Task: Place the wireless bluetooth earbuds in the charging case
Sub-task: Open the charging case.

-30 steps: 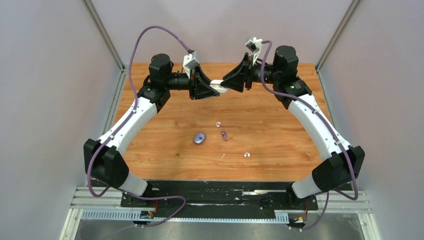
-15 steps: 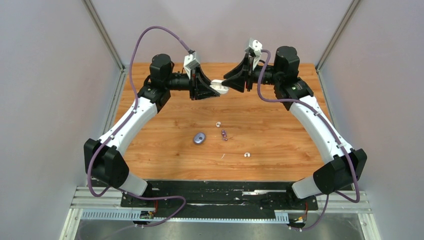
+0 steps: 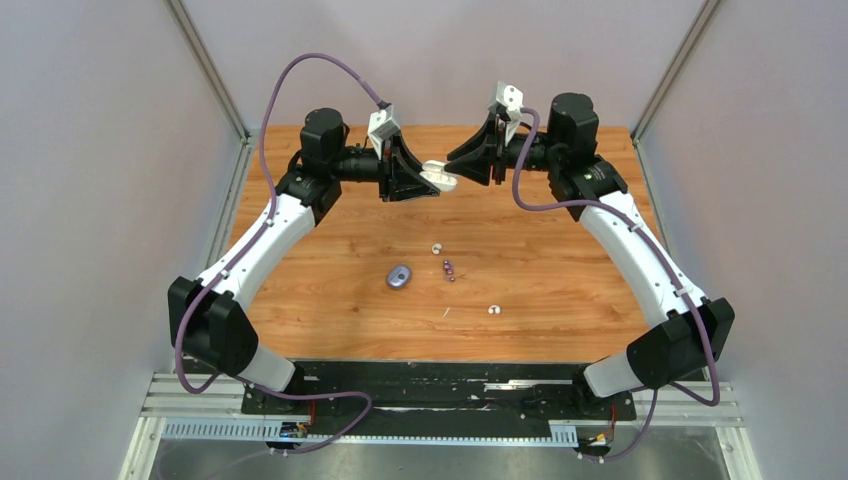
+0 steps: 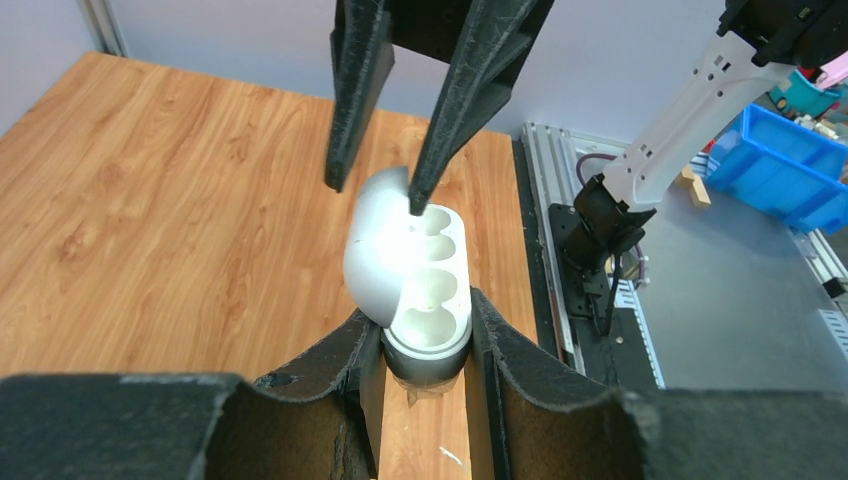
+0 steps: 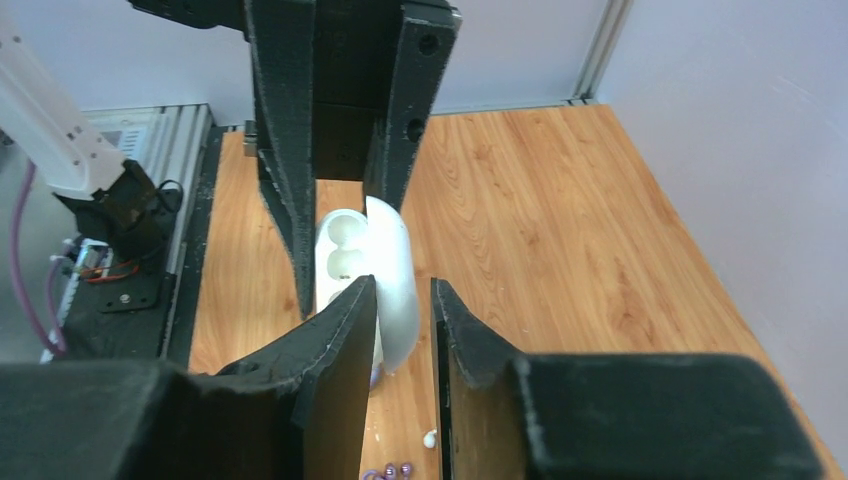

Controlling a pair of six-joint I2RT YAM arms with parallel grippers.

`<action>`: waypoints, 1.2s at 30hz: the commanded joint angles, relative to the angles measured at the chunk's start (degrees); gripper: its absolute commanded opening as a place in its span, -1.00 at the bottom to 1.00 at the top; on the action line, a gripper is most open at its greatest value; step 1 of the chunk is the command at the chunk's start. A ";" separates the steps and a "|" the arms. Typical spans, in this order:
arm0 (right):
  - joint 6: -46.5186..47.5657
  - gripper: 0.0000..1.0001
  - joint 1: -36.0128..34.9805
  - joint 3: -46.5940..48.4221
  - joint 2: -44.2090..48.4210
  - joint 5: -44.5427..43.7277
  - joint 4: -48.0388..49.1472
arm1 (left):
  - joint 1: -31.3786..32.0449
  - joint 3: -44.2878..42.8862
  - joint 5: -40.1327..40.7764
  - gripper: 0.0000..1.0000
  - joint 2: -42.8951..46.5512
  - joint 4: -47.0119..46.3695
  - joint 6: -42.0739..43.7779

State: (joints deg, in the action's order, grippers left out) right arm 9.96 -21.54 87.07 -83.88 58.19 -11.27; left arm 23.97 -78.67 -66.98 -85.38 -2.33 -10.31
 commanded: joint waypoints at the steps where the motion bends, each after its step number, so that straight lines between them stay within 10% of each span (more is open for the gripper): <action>1: 5.63 -0.42 0.61 1.70 0.04 -9.34 -0.89 | 1.26 -1.04 -6.29 -1.00 1.29 -2.94 0.11; 25: -2.99 -0.29 0.62 0.36 -1.51 2.77 -3.94 | 1.26 0.37 -0.14 -1.00 2.29 -4.87 0.70; 36: -1.31 -1.00 0.62 -0.25 -0.62 -3.45 -3.23 | 1.26 1.36 0.06 -1.00 2.72 -4.42 0.44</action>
State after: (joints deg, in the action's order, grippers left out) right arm 7.73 -21.26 86.17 -85.14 59.37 -14.79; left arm 24.71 -77.23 -65.49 -85.41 -3.64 -10.39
